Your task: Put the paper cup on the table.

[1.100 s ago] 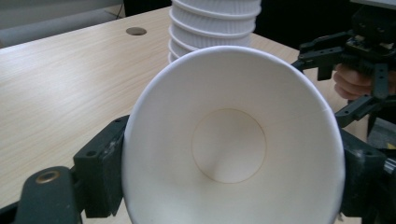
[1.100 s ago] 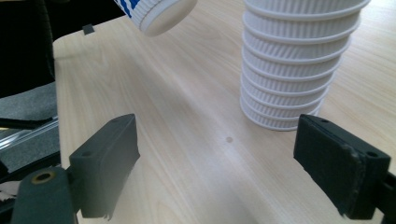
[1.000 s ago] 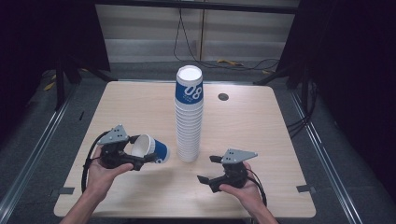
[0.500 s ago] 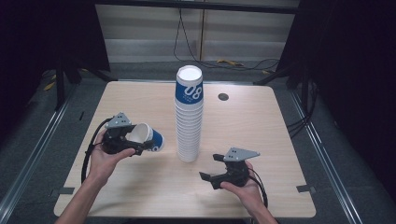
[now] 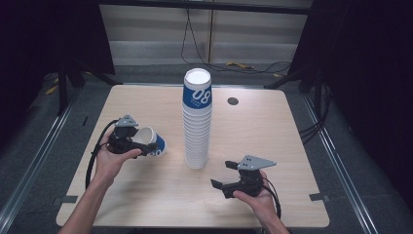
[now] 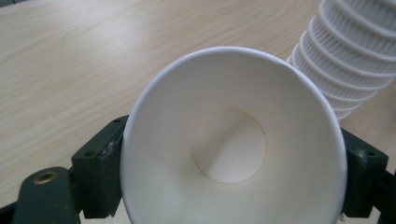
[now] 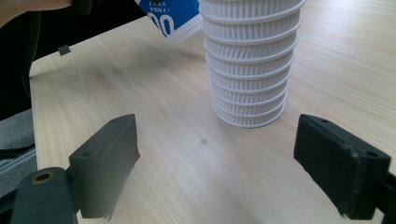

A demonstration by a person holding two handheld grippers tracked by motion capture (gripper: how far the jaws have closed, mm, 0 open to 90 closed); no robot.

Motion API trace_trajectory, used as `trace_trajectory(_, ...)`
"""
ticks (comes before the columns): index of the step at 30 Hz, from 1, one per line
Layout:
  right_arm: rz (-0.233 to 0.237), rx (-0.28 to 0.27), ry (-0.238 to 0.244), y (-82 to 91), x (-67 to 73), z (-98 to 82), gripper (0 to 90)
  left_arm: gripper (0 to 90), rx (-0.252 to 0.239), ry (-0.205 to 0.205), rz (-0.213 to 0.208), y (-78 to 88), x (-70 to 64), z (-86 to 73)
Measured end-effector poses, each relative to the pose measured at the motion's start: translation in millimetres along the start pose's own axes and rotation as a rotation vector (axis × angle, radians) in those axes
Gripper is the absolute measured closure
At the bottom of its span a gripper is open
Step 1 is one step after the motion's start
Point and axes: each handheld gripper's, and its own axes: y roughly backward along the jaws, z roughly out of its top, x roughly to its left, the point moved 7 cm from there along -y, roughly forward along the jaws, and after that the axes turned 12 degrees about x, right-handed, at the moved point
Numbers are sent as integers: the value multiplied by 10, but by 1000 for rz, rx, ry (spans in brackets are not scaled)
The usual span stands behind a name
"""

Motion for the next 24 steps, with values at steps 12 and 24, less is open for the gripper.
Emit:
trace_trajectory(12, 2, 6, 11, -20, 51, 20, 146, 148, 79, 35, 44, -149, 215, -63)
trace_trajectory(24, 7, 12, 12, -22, 64, 2, 147, 142, 182, -31, 114, -202, 227, -19)
